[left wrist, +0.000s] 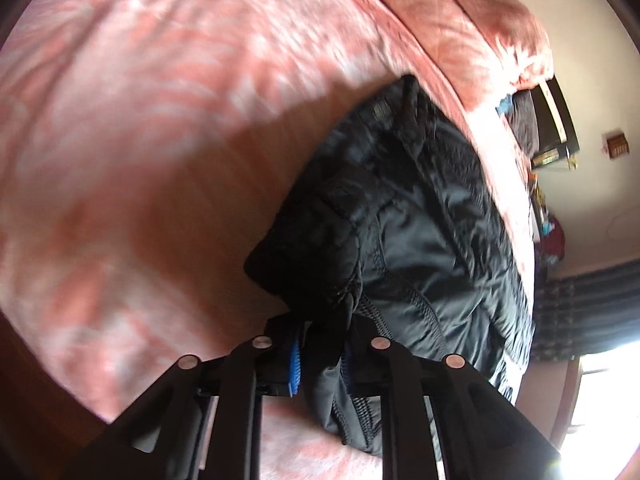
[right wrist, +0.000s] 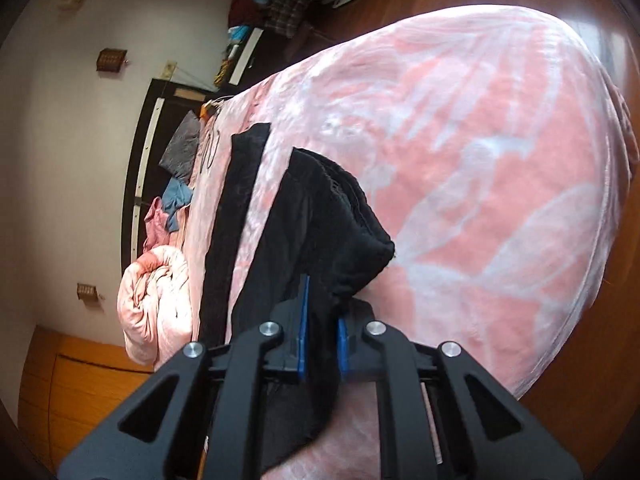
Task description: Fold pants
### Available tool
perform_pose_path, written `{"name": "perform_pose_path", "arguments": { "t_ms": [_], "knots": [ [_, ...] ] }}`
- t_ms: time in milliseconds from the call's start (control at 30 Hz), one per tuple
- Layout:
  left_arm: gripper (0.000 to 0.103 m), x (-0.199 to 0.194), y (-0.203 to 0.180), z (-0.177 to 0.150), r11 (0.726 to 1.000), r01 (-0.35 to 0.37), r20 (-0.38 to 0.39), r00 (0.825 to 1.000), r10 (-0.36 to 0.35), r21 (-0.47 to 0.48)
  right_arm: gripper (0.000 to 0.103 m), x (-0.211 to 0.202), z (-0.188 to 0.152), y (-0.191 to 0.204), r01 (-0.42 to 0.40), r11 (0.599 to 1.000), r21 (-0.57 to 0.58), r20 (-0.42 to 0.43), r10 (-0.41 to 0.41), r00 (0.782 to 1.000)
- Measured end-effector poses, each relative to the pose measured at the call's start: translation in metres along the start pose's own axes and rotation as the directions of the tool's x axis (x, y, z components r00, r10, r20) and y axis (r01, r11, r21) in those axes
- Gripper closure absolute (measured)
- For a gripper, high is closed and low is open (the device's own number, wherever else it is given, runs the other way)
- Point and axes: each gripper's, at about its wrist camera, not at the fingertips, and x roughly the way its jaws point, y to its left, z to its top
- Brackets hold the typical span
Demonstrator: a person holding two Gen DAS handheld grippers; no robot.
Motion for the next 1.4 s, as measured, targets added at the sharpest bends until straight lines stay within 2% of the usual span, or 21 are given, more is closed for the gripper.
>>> {"name": "perform_pose_path", "arguments": {
  "t_ms": [100,200,267,367,467,533,600,633,667,700,767,867,933,967,1000,1067,1100,1133,1200,1300,1400],
  "knots": [
    [0.088,0.000,0.012,0.002,0.999,-0.036,-0.006,0.999,0.036,-0.007,0.093,0.013,-0.004,-0.001,0.083,0.996,-0.025,-0.039,-0.084,0.996],
    [0.088,0.005,0.005,-0.008,0.998,-0.062,-0.013,0.998,0.062,0.028,0.094,0.000,0.001,-0.007,0.073,0.997,-0.009,0.012,-0.073,0.997],
    [0.088,0.005,0.002,-0.010,0.999,-0.051,-0.009,0.999,0.052,0.019,0.095,-0.005,0.002,-0.006,0.085,0.996,-0.040,0.013,-0.085,0.996],
    [0.088,0.014,0.013,-0.002,0.999,-0.027,-0.024,0.999,0.026,-0.042,0.094,0.010,0.000,-0.007,0.175,0.980,-0.095,-0.050,-0.181,0.982],
    [0.086,0.016,0.012,-0.004,0.999,-0.027,-0.012,1.000,0.026,-0.038,0.083,0.004,0.002,-0.006,0.159,0.981,-0.115,-0.073,-0.168,0.983],
    [0.077,0.012,0.006,-0.004,0.998,-0.058,-0.013,0.998,0.058,0.003,0.048,-0.012,0.007,-0.001,0.201,0.970,-0.140,-0.052,-0.210,0.976],
    [0.057,-0.001,0.004,-0.005,0.993,-0.112,0.003,0.994,0.112,0.046,0.048,-0.037,0.015,0.012,0.272,0.942,-0.196,0.042,-0.269,0.962],
    [0.047,-0.015,0.000,-0.002,0.977,-0.197,0.060,0.980,0.192,0.081,0.048,-0.046,0.016,0.025,0.279,0.930,-0.241,0.076,-0.268,0.960],
    [0.030,-0.028,-0.007,0.004,0.958,-0.263,0.125,0.960,0.249,0.113,0.048,-0.049,0.018,0.043,0.266,0.913,-0.309,0.082,-0.253,0.964],
    [0.025,-0.036,-0.013,0.010,0.949,-0.286,0.166,0.951,0.262,0.134,0.046,-0.042,0.018,0.057,0.252,0.898,-0.359,0.058,-0.248,0.967],
    [0.021,-0.040,-0.034,0.038,0.948,-0.256,0.177,0.958,0.224,0.189,0.031,-0.016,0.010,0.080,0.227,0.872,-0.434,-0.028,-0.265,0.964],
    [0.009,-0.016,-0.082,0.092,0.940,-0.160,0.128,0.984,0.127,0.300,0.027,0.043,0.002,0.097,0.208,0.841,-0.500,-0.166,-0.328,0.930],
    [0.004,0.008,-0.113,0.125,0.914,-0.149,0.119,0.987,0.112,0.376,0.024,0.084,0.004,0.098,0.236,0.812,-0.533,-0.251,-0.419,0.872],
    [0.004,0.021,-0.124,0.141,0.907,-0.138,0.097,0.989,0.108,0.397,0.025,0.102,0.006,0.101,0.256,0.789,-0.558,-0.287,-0.473,0.833],
    [0.004,0.036,-0.132,0.155,0.907,-0.111,0.059,0.994,0.096,0.406,0.030,0.109,0.009,0.108,0.251,0.777,-0.577,-0.297,-0.486,0.822],
    [0.004,0.067,-0.139,0.187,0.926,-0.053,-0.028,0.997,0.069,0.373,0.035,0.116,0.023,0.133,0.187,0.783,-0.594,-0.302,-0.433,0.849],
    [0.004,0.083,-0.139,0.205,0.940,-0.037,-0.059,0.996,0.061,0.338,0.031,0.120,0.035,0.152,0.141,0.791,-0.595,-0.293,-0.378,0.878],
    [0.004,0.091,-0.139,0.211,0.946,-0.036,-0.066,0.996,0.060,0.324,0.019,0.125,0.044,0.168,0.109,0.795,-0.597,-0.285,-0.336,0.898],
    [0.004,0.108,-0.139,0.224,0.950,-0.028,-0.083,0.995,0.056,0.311,0.007,0.151,0.071,0.198,0.081,0.795,-0.601,-0.266,-0.295,0.918],
    [0.004,0.139,-0.139,0.237,0.944,-0.027,-0.144,0.986,0.079,0.329,0.007,0.201,0.103,0.222,0.072,0.812,-0.579,-0.303,-0.297,0.906],
    [0.004,0.159,-0.142,0.235,0.922,-0.031,-0.189,0.976,0.112,0.387,0.007,0.245,0.130,0.242,0.081,0.802,-0.592,-0.303,-0.315,0.899]
  ]
}}
